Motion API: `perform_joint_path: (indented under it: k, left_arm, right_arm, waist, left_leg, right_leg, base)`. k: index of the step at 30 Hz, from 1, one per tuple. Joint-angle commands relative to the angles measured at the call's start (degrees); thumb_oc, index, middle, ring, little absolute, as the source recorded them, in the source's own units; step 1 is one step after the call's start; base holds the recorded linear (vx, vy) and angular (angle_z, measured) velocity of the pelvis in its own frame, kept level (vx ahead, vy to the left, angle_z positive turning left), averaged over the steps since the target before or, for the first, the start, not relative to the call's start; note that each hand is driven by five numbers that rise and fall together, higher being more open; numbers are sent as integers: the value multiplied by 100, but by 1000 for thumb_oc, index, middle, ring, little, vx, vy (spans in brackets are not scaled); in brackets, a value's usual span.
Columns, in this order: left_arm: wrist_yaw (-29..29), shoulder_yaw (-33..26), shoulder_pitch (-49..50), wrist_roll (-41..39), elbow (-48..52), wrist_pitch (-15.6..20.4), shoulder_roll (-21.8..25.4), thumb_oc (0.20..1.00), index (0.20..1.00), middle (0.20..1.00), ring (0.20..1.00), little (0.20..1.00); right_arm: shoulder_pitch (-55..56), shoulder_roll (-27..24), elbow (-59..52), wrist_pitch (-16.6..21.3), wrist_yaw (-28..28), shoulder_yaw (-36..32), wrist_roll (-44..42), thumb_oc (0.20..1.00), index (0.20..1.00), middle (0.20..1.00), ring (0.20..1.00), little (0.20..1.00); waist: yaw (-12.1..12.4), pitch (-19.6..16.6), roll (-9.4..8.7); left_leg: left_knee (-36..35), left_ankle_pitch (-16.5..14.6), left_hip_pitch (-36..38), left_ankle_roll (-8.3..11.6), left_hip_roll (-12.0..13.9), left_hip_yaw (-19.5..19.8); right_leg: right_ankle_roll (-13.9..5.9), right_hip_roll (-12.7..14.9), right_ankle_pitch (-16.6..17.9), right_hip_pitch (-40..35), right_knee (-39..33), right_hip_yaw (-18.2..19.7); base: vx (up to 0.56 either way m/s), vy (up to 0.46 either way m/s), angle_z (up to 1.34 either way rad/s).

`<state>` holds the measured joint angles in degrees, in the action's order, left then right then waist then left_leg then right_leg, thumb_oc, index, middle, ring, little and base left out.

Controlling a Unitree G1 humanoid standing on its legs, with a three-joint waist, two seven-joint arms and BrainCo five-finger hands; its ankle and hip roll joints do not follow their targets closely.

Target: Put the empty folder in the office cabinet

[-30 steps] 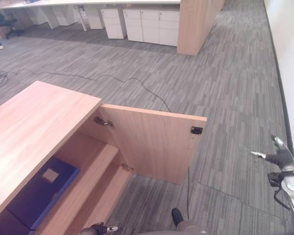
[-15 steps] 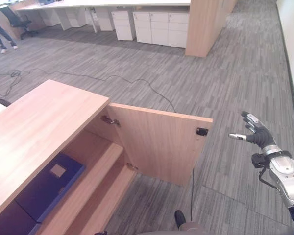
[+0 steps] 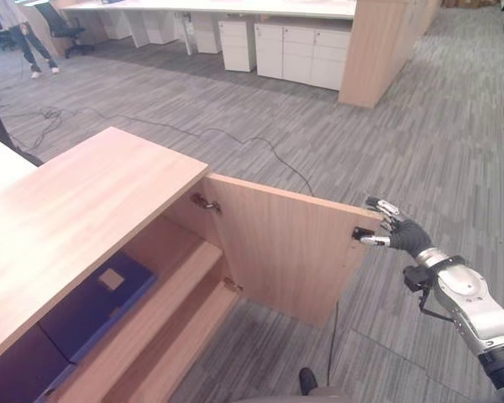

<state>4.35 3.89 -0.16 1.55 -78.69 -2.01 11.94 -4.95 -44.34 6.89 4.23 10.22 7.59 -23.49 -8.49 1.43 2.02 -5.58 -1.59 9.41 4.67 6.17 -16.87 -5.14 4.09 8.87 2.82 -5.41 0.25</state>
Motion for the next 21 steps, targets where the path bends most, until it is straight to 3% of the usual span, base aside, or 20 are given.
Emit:
perform_joint_path:
  k: [1, 13, 16, 17, 18, 20, 21]
  left_arm:
    - [-12, -60, -229, 171, -361, 77, 451, 1000, 1000, 1000, 1000, 1000]
    - [-83, -97, -214, 227, -394, 79, 483, 1000, 1000, 1000, 1000, 1000]
    - [-104, -133, -215, 202, -419, 82, 491, 1000, 1000, 1000, 1000, 1000]
    - [-91, -146, -190, 137, -432, 103, 451, 1000, 1000, 1000, 1000, 1000]
    - [-90, -148, -190, 137, -432, 103, 456, 1000, 1000, 1000, 1000, 1000]
    - [-90, -157, -180, 23, -362, 107, 459, 1000, 1000, 1000, 1000, 1000]
    - [-140, -179, -181, -64, -308, 115, 491, 1000, 1000, 1000, 1000, 1000]
  right_arm:
    - [-463, 214, 156, 198, 41, 96, 10, 1000, 1000, 1000, 1000, 1000]
    - [-559, 555, 253, 78, 212, 879, 245, 1000, 1000, 1000, 1000, 1000]
    - [-527, 680, -67, 46, 433, 1015, -131, 1000, 1000, 1000, 1000, 1000]
    - [-432, 1341, -377, -199, 970, 1444, -1524, 1000, 1000, 1000, 1000, 1000]
    - [-435, 1345, -376, -199, 970, 1445, -1524, 1000, 1000, 1000, 1000, 1000]
    - [-363, 1720, -411, -424, 1196, 2056, -2118, 1000, 1000, 1000, 1000, 1000]
    - [-344, 1836, -673, -757, 1522, 2625, -2413, 1000, 1000, 1000, 1000, 1000]
  waist:
    - [96, -169, -359]
    - [212, -130, -357]
    - [225, -118, -365]
    - [257, -77, -366]
    - [257, -94, -377]
    - [319, -71, -411]
    - [383, -34, -435]
  left_leg:
    - [162, -458, 98, -267, -241, 149]
    - [157, -435, 87, -268, -255, 216]
    - [152, -423, 77, -265, -251, 228]
    - [163, -425, 81, -266, -250, 211]
    - [162, -412, 59, -266, -259, 209]
    - [169, -398, 29, -258, -262, 188]
    - [181, -393, 22, -246, -254, 197]
  right_leg:
    - [-437, 220, -193, 280, 41, -242]
    - [-419, 255, -219, 246, 41, -316]
    - [-420, 254, -221, 247, 41, -330]
    - [-432, 257, -201, 251, 41, -361]
    - [-431, 265, -193, 275, 41, -355]
    - [-441, 283, -165, 308, 41, -385]
    - [-457, 301, -164, 288, 41, -442]
  base:
    - [0, 0, 0]
    - [0, 0, 0]
    - [0, 0, 0]
    - [0, 0, 0]
    - [-31, 21, -5]
    - [-37, 11, -19]
    - [-41, 14, -23]
